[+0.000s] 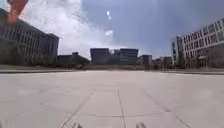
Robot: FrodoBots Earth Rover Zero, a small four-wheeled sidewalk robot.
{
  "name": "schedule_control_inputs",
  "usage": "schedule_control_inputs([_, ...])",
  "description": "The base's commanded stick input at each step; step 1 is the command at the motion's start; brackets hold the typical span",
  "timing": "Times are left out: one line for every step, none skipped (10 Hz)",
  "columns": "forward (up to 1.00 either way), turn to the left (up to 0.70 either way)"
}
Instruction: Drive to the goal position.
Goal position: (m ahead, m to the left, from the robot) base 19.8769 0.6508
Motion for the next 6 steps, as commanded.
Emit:
schedule_control_inputs([0.45, 0.03])
schedule_control_inputs([0.45, 0.03])
schedule_control_inputs([0.45, 0.03])
schedule_control_inputs([0.45, 0.03])
schedule_control_inputs([0.45, 0.03])
schedule_control_inputs([0.45, 0.03])
